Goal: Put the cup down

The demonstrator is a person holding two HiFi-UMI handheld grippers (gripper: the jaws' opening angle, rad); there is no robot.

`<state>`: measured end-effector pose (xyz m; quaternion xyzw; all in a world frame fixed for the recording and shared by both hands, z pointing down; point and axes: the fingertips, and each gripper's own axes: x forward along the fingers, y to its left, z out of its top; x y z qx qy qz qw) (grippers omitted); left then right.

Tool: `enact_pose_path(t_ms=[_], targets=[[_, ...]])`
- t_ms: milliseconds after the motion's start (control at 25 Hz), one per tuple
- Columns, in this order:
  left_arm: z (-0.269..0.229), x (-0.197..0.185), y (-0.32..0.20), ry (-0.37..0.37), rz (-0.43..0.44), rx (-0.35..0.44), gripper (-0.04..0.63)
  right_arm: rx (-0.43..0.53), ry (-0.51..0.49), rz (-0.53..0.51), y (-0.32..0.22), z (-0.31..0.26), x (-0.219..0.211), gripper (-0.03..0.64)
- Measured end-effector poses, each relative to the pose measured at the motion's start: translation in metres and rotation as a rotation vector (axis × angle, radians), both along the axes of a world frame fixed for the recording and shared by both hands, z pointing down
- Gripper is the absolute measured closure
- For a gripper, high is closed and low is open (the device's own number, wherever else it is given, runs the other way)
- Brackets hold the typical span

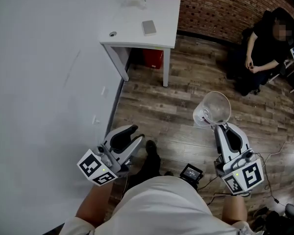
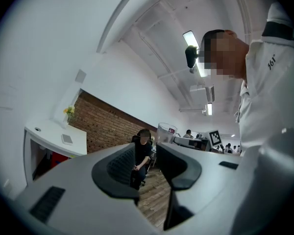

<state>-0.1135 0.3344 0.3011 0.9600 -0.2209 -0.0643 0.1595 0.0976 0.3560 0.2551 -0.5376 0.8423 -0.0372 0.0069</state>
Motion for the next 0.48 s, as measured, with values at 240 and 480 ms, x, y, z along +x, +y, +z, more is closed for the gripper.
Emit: enact_pose_path(t_ms=[240,480], targets=[[-0.002,-0.007,-0.081,-0.008,0.068,-0.017,0.465,-0.002,0.005,0.060,-0.078,-0.004,-0.008,0.581],[-0.006,-0.016,-0.140,-0.013,0.106,-0.017,0.456,-0.024,0.012,0.083,-0.132,0.001,-0.021,0.581]])
